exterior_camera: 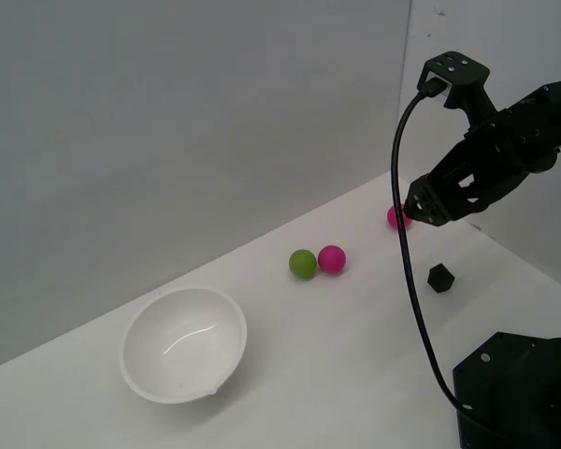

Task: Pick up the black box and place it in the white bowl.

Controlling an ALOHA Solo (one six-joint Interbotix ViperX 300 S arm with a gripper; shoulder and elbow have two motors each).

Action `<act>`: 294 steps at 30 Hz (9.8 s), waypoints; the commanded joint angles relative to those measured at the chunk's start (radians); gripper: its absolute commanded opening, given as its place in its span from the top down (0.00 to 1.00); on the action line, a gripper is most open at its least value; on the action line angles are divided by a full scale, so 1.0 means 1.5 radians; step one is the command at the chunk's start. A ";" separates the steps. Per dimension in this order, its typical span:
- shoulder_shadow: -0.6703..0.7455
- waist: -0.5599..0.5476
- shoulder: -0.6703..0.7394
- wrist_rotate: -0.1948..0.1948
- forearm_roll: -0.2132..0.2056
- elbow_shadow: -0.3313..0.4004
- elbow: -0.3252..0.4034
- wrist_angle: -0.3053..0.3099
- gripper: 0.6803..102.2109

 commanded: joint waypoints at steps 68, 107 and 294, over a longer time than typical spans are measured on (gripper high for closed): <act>-0.270 0.146 -0.272 0.003 -0.019 0.003 0.004 0.055 0.02; -0.334 0.146 -0.338 0.007 -0.019 0.008 0.009 0.022 0.92; -0.228 -0.421 -0.233 -0.160 -0.084 -0.080 -0.079 -0.257 0.62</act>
